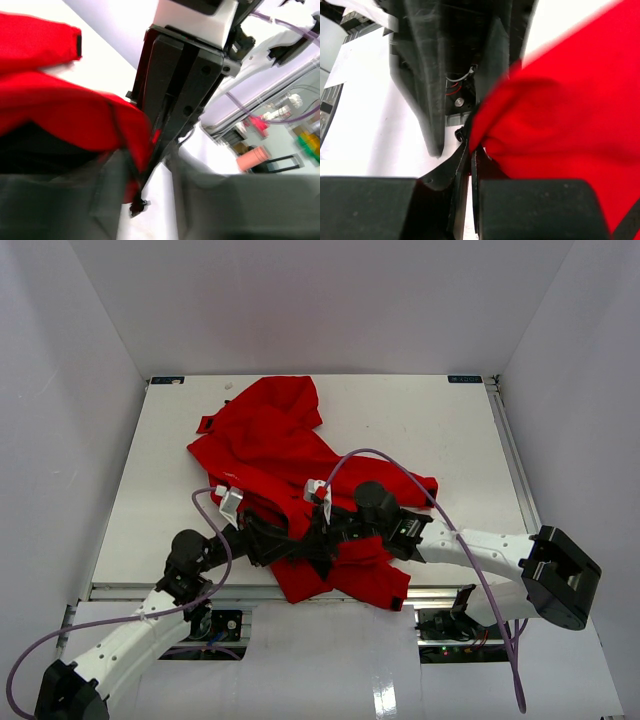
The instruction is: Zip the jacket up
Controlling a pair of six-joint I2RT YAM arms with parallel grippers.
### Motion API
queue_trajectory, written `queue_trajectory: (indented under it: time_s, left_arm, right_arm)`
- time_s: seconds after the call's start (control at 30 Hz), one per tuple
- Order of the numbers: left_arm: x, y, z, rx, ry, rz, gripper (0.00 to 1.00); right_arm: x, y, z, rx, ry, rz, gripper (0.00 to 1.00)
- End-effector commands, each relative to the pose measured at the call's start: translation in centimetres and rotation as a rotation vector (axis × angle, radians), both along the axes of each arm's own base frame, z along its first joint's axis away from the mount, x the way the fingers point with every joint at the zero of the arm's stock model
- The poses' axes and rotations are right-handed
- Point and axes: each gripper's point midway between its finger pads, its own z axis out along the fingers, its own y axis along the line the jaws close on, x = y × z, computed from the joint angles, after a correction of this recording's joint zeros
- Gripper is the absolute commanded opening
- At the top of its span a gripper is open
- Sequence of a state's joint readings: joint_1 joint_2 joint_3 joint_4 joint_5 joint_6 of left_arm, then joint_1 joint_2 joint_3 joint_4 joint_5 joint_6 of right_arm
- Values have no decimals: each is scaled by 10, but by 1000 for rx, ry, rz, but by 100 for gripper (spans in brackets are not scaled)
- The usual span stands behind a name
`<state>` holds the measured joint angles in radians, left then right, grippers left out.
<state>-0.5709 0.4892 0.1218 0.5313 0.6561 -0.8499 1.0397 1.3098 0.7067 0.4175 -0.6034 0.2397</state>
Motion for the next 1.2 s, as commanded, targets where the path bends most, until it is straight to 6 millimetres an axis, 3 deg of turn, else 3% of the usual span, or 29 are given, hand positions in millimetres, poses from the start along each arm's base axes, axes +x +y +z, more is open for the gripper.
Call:
queue_trajectory:
  time_s: [0.0, 0.03, 0.07, 0.13, 0.33, 0.53, 0.67, 0.73, 0.9, 1.17]
  left_arm:
    - [27, 9, 24, 66, 34, 170, 79]
    - [36, 16, 23, 102, 69, 240, 84]
    - [45, 24, 14, 153, 124, 314, 84]
    - [54, 38, 17, 200, 175, 416, 84]
    - [61, 62, 5, 273, 307, 568, 76]
    - [56, 66, -54, 362, 562, 599, 72]
    - [36, 50, -84, 408, 716, 484, 62]
    - [32, 53, -91, 417, 757, 491, 60]
    - [30, 62, -79, 392, 783, 545, 61]
    - [53, 66, -98, 497, 856, 665, 67]
  right_arm:
    - [18, 2, 19, 74, -47, -92, 8]
    - [23, -1, 18, 70, -43, -122, 8]
    - [30, -6, 16, 64, -37, -157, 8]
    - [42, -15, 12, 55, -7, -223, 8]
    - [87, -46, 6, 33, 45, -423, 8]
    - [123, -76, 18, 26, 39, -603, 8]
    - [122, -83, 27, 45, 17, -615, 8]
    - [120, -83, 25, 41, 14, -609, 8]
    - [121, -82, 17, 32, 18, -611, 8]
    - [126, -78, 10, 16, 32, -609, 8]
